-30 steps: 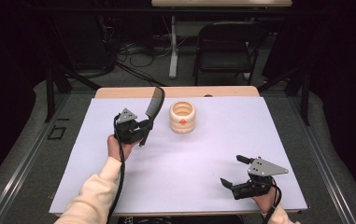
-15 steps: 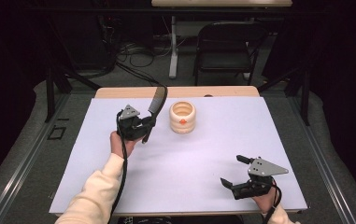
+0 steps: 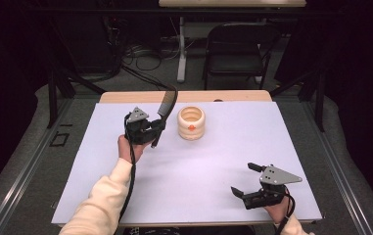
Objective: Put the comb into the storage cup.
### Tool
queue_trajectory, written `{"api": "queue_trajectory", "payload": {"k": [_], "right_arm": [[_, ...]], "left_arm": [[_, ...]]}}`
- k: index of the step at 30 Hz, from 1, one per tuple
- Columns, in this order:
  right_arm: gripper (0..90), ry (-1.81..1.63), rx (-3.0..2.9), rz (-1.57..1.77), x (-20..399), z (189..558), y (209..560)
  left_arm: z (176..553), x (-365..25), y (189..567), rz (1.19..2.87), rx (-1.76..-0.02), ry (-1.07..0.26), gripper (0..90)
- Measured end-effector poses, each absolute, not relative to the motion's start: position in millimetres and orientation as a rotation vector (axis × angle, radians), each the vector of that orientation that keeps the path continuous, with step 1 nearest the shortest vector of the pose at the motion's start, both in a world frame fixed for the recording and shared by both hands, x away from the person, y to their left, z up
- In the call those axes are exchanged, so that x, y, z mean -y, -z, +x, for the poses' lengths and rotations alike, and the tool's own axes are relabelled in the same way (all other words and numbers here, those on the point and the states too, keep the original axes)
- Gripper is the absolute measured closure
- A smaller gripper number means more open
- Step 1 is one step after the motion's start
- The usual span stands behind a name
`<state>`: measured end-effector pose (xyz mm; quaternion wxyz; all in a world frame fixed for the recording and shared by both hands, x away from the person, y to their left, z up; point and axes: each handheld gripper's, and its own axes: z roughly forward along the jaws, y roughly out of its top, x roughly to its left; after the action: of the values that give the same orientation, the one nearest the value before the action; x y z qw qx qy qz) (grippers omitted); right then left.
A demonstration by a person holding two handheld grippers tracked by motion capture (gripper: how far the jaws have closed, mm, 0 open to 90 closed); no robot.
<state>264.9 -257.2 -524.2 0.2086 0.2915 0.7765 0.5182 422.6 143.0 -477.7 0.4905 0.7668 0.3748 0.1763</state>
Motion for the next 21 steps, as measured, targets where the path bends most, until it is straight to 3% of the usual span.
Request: {"api": "queue_trajectory", "payload": {"k": [21], "right_arm": [[0.4, -1.442, -2.16, 0.812, 257.2, 265.0, 524.3]], "left_arm": [[428.5, -133.4, 470.5, 1.846, -0.893, -0.433, 71.9]]}}
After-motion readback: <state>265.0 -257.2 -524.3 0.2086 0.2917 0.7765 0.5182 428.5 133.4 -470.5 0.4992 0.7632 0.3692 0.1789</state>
